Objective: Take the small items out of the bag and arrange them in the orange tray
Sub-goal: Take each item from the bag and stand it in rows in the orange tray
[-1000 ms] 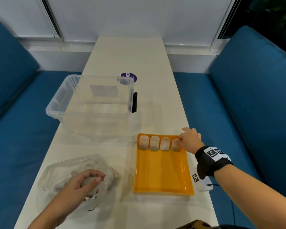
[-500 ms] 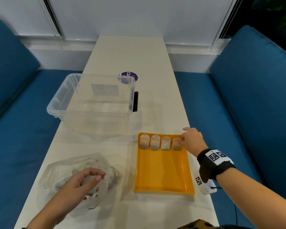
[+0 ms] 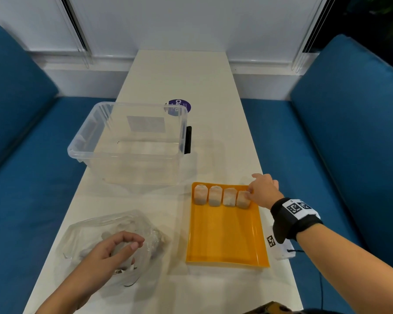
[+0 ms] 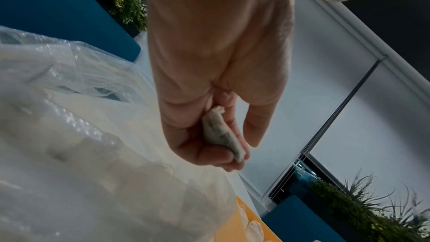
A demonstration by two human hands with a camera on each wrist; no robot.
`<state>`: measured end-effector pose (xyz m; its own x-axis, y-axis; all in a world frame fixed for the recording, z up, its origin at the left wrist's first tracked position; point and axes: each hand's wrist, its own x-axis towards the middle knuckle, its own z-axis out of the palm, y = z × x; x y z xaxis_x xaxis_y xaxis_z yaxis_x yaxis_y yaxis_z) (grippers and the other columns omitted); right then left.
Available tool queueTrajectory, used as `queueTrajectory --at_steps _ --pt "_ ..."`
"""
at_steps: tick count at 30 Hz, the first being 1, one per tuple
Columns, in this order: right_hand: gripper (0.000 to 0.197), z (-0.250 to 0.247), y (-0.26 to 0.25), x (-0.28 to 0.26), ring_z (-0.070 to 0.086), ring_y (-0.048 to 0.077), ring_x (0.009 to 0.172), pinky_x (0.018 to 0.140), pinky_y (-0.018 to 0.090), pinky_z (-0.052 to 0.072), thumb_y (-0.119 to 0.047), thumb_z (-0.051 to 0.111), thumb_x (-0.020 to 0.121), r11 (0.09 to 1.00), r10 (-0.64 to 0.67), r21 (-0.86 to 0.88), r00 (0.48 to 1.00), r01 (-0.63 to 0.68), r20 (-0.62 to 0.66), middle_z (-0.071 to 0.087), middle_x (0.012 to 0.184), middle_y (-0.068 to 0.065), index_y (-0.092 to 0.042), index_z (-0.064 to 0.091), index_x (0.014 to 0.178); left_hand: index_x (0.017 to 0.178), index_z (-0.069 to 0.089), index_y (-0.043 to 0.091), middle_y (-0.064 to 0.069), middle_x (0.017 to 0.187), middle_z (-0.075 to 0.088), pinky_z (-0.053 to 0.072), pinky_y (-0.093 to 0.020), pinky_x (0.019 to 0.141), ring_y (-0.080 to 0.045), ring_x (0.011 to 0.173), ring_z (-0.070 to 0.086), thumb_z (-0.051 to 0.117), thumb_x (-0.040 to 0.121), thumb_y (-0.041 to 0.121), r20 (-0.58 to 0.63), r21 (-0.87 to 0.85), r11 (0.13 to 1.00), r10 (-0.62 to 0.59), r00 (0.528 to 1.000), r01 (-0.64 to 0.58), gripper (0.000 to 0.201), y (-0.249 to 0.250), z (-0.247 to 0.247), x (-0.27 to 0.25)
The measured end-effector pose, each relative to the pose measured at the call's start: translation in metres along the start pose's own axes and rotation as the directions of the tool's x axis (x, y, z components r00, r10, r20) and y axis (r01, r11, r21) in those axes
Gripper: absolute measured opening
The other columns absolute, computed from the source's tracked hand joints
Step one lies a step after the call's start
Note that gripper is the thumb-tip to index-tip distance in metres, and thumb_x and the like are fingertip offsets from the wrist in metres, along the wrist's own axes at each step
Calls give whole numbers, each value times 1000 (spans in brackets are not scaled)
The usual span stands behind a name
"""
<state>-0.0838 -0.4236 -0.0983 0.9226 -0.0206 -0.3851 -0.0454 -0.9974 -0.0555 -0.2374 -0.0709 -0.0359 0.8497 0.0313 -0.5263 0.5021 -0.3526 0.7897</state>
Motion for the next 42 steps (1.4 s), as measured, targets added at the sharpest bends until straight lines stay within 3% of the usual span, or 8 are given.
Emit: queueTrajectory --at_steps 2,5,8,13,23,31,37,42 --pt "31 1 -1 0 35 25 128 103 40 29 -34 48 95 1000 10 4 998 -9 -57 41 143 5 -18 70 109 94 70 20 9 102 69 47 -17 69 -10 86 66 56 90 20 -2 0 1000 6 1000 -6 14 -2 -1 0" --pt "33 2 -1 -2 49 22 108 92 34 39 -35 49 95 1000 21 24 991 -18 -136 55 118 7 -11 69 107 93 70 20 10 99 70 48 -16 68 -10 88 66 56 90 19 0 -5 1000 7 1000 -7 15 -4 -2 -1" --pt "29 1 -1 -5 52 21 97 86 31 42 -32 52 93 998 25 61 981 -14 -191 55 106 7 -9 66 105 93 70 21 11 99 70 48 -17 69 -10 90 65 56 91 19 2 -5 1000 9 1000 -9 15 -5 -2 0" --pt "18 3 0 -11 49 20 100 89 32 41 -23 56 92 992 -8 123 964 42 -266 53 111 7 -12 55 107 93 70 20 9 100 70 48 -17 70 -12 88 66 56 91 19 4 -15 1000 17 1000 -17 15 -3 -2 -2" --pt "27 6 2 -14 48 20 111 92 33 39 -26 46 97 997 -27 66 951 50 -309 55 123 4 -16 69 106 93 71 23 9 102 69 48 -18 71 -6 83 67 56 90 20 2 -20 1000 23 1000 -23 15 -2 -4 -3" --pt "21 1 3 -20 30 23 129 104 39 26 -33 54 93 997 -65 30 987 70 -148 38 142 -1 -22 71 101 92 71 22 11 97 71 47 -20 71 -9 93 62 56 90 19 -6 -26 999 21 1000 -22 15 -4 -6 -3" --pt "18 -9 4 -18 26 26 132 105 43 24 -34 59 90 995 -33 93 996 41 -87 34 146 0 -24 71 98 91 72 24 18 92 71 48 -25 78 -11 99 61 57 90 20 -5 -26 1000 12 1000 -13 15 -9 -7 -2" --pt "21 -7 2 -9 29 26 128 103 39 26 -31 54 93 999 -34 34 986 40 -166 39 142 3 -23 71 103 89 72 27 14 96 72 48 -30 85 -12 98 61 57 90 22 2 -21 1000 7 1000 -7 16 -8 -6 -2"
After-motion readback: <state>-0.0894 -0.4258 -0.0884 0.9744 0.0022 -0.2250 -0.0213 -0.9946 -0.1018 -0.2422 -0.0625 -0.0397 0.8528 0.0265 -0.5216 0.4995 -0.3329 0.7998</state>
